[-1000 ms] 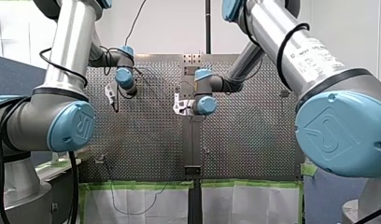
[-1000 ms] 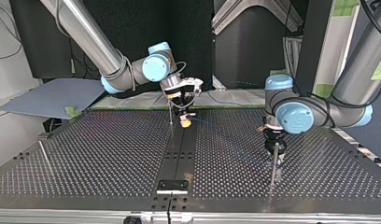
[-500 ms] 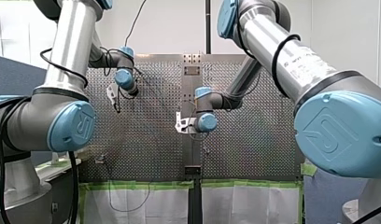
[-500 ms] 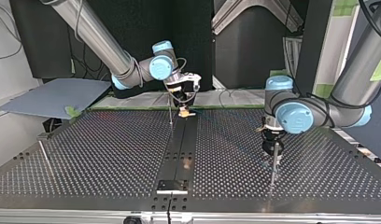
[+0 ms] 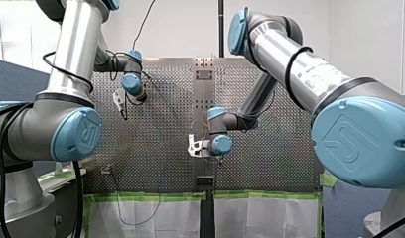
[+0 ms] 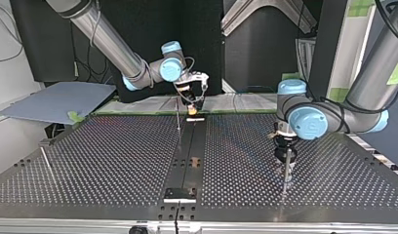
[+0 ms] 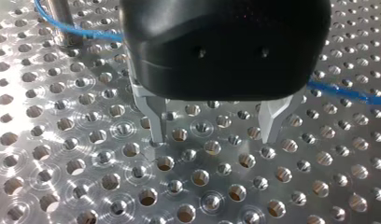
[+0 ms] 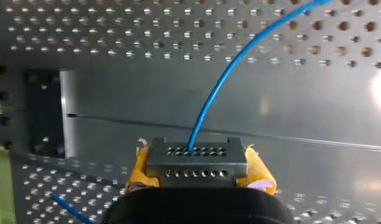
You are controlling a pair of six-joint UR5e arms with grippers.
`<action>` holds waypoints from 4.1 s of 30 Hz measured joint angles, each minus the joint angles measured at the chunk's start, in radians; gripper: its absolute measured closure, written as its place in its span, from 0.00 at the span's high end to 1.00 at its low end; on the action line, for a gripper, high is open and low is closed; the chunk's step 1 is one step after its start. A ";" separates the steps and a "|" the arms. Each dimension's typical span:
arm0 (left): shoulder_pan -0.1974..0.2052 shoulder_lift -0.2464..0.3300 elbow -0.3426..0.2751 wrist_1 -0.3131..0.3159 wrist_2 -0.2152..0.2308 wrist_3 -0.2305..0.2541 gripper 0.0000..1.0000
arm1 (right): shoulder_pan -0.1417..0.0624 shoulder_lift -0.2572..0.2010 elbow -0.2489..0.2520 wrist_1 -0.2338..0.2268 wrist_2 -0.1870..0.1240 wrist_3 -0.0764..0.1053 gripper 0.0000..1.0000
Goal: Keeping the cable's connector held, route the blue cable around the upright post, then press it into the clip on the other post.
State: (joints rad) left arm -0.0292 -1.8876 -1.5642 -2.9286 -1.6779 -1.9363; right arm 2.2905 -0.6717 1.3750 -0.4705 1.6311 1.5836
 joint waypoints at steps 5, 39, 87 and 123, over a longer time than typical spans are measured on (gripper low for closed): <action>-0.001 -0.006 0.000 0.003 0.003 0.000 0.96 | 0.000 0.039 0.000 -0.014 0.001 0.001 0.00; -0.007 -0.010 0.000 0.003 0.002 0.000 0.96 | -0.034 0.279 0.000 -0.182 0.051 0.053 0.00; -0.013 -0.010 0.000 -0.021 -0.017 -0.015 0.96 | -0.130 0.189 0.286 -0.472 0.069 0.096 0.00; -0.029 -0.009 0.000 -0.051 -0.082 -0.037 0.96 | -0.169 -0.023 0.594 -0.663 0.050 0.060 0.00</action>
State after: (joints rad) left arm -0.0585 -1.8968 -1.5642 -2.9791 -1.7600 -1.9729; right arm 2.1212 -0.6951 1.9686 -1.1337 1.6808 1.6437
